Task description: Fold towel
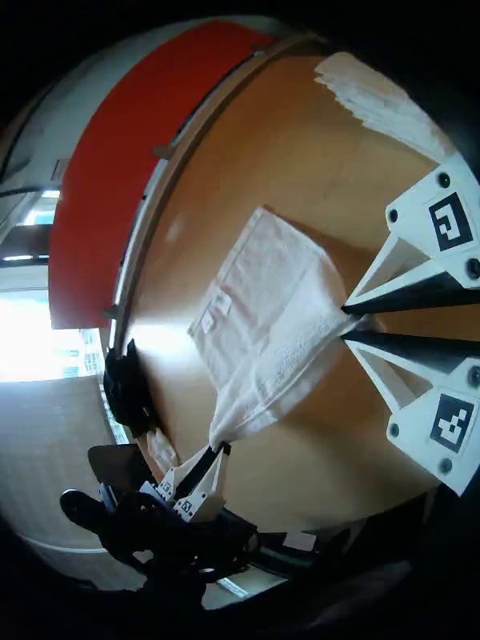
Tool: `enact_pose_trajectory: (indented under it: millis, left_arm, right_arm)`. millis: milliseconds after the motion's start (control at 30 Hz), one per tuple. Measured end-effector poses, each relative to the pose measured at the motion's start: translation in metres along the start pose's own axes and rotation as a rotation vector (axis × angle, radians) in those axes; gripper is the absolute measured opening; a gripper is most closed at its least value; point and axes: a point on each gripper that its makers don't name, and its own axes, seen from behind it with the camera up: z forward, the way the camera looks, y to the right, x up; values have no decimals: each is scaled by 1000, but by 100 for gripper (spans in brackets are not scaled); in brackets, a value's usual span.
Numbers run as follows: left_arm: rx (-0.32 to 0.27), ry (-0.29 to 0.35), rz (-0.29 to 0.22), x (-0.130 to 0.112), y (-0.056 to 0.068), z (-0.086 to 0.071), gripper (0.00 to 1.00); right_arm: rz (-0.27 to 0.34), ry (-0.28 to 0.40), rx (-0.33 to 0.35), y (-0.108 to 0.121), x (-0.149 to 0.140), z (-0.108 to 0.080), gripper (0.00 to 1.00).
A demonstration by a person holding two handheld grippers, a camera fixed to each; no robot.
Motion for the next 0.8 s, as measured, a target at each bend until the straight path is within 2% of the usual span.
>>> enact_pose_trajectory:
  millis: [467, 800]
  left_arm:
    - [2, 41, -46, 29, 3, -34, 19]
    - [-8, 49, -72, 34, 10, -46, 19]
  right_arm:
    - [10, 44, -5, -4, 30, -32, 15]
    - [11, 58, -3, -8, 39, -45, 15]
